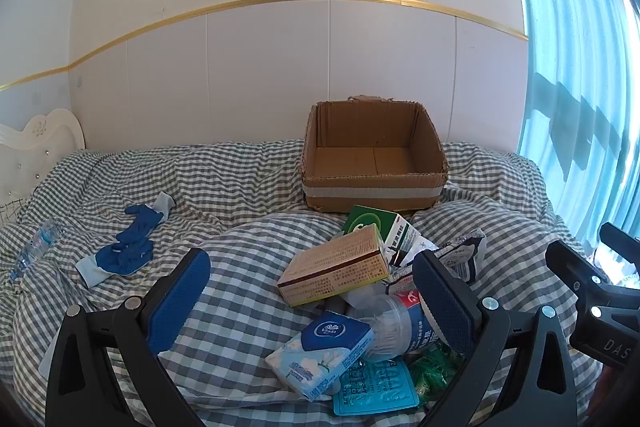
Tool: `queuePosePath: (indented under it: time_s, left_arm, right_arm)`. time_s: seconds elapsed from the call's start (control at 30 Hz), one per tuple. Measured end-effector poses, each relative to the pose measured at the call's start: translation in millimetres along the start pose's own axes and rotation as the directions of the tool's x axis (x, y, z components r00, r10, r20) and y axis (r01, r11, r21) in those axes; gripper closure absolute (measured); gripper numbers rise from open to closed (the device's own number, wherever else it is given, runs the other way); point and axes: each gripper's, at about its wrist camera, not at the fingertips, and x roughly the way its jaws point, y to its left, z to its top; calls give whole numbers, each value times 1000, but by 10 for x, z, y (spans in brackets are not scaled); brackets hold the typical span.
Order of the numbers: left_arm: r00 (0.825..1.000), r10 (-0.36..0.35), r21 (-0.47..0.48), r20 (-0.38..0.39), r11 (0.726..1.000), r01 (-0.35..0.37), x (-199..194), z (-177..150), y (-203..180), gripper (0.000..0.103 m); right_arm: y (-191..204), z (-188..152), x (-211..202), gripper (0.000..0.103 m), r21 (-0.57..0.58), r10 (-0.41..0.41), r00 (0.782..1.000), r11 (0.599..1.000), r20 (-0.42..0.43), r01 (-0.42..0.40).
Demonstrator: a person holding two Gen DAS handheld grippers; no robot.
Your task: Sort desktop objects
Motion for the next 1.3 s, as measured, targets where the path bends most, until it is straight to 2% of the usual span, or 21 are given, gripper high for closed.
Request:
queuePosePath:
  time_s: [0.1, 0.87, 1.3]
  left_arm:
    - [1000, 1, 0, -2, 1000, -1, -4, -4, -3, 0]
    - [1000, -4, -11, -28, 1000, 4, 48, 27, 17, 0]
    - [997, 36, -40, -62, 998, -38, 126, 53, 96, 0]
  right_arm:
    - [4, 0, 3, 0, 16, -34, 999, 999, -4, 34]
    - [11, -18, 18, 0, 34, -72, 997, 997, -18, 72]
    - [11, -15, 41, 0, 44, -84, 996, 995, -30, 85]
